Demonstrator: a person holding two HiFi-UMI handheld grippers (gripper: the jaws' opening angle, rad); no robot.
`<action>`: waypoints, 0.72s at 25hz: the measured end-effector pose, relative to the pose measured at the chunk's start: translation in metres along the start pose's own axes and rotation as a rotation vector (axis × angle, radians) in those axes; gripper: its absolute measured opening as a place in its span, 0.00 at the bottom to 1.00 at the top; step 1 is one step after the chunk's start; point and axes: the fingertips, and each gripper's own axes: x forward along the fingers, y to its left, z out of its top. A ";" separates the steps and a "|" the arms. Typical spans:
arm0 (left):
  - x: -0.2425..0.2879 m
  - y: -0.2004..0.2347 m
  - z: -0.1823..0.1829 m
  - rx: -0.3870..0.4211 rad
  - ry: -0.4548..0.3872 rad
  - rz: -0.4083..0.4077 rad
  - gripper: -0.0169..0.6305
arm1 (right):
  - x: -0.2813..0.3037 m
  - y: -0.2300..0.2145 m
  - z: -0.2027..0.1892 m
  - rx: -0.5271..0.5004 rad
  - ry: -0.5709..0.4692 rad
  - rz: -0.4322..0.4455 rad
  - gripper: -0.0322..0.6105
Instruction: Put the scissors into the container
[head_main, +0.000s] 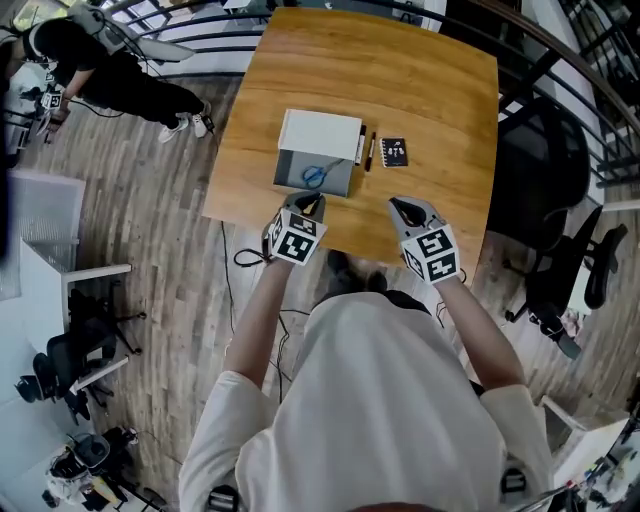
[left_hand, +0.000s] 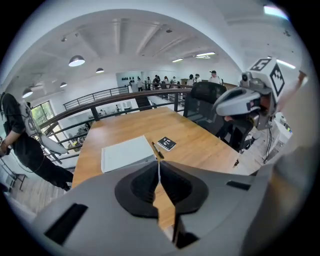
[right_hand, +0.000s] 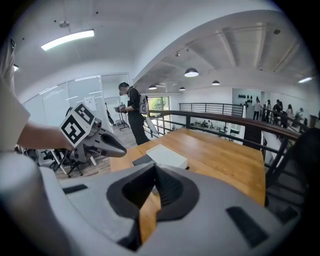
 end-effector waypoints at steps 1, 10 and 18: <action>-0.006 -0.005 0.002 -0.016 -0.014 0.016 0.03 | -0.006 0.001 -0.001 -0.002 -0.006 0.009 0.05; -0.061 -0.046 0.000 -0.145 -0.111 0.114 0.02 | -0.048 0.015 -0.018 -0.055 -0.034 0.053 0.05; -0.112 -0.065 0.008 -0.225 -0.221 0.154 0.02 | -0.063 0.038 -0.002 -0.101 -0.104 0.098 0.05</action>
